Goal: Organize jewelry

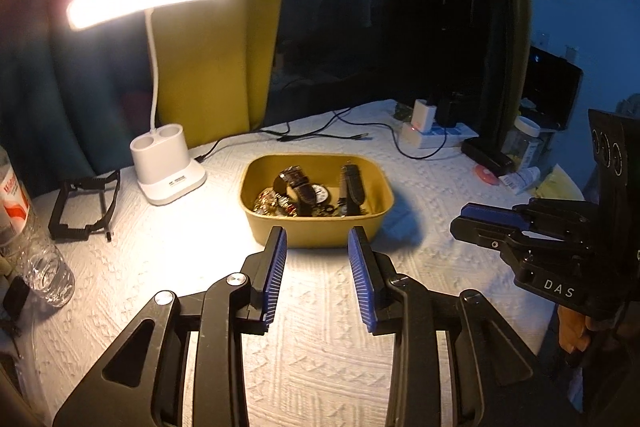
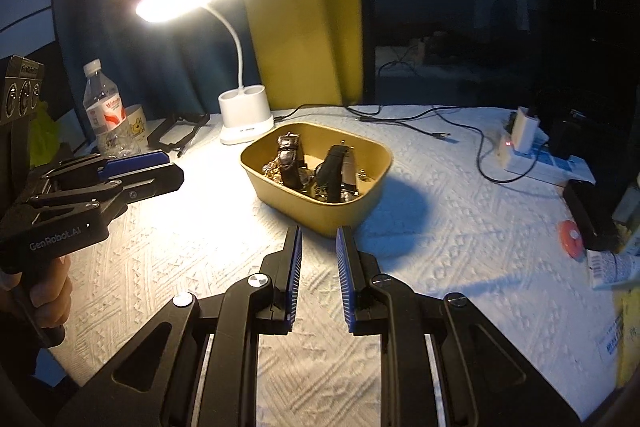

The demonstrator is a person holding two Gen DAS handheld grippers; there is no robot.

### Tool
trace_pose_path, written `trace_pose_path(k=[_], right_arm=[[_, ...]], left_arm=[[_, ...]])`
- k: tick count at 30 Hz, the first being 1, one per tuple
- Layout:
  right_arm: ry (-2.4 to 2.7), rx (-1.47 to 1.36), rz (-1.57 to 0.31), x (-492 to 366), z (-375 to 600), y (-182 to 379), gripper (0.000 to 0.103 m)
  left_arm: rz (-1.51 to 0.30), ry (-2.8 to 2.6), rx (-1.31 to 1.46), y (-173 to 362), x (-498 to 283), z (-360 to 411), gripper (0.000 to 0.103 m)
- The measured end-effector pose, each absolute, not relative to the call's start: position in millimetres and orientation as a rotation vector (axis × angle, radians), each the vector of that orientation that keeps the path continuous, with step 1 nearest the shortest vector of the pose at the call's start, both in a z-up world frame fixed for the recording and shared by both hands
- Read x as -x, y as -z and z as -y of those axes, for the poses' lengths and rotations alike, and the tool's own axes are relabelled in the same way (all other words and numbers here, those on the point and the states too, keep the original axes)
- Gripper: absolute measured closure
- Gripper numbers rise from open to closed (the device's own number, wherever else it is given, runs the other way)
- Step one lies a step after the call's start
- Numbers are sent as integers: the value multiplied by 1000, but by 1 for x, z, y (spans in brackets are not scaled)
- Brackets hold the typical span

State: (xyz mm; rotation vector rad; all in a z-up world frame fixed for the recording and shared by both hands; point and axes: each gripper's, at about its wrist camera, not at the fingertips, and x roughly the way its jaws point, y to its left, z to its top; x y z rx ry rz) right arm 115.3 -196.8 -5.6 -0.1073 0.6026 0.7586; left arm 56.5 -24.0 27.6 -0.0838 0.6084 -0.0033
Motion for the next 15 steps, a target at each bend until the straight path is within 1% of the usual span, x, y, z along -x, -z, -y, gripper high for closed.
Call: trace_pose_path(k=[2, 5, 6, 7, 9, 15], right_arm=[[-748, 96, -594, -114, 203, 2, 85], [-731, 87, -577, -111, 212, -4, 85], [-726, 84, -570, -110, 215, -6, 85], [-721, 80, -562, -109, 217, -9, 85], [-711, 74, -549, -108, 221, -13, 85], [-698, 72, -533, -107, 224, -19, 85]], left_arm=[[-596, 10, 77, -32, -54, 29, 66], [-573, 15, 76, -39, -51, 33, 61], [-566, 18, 76, -41, -49, 34, 59], [-558, 19, 75, -44, -49, 35, 53], [-540, 14, 80, -49, -47, 35, 48], [-539, -7, 91, -56, -47, 32, 47]])
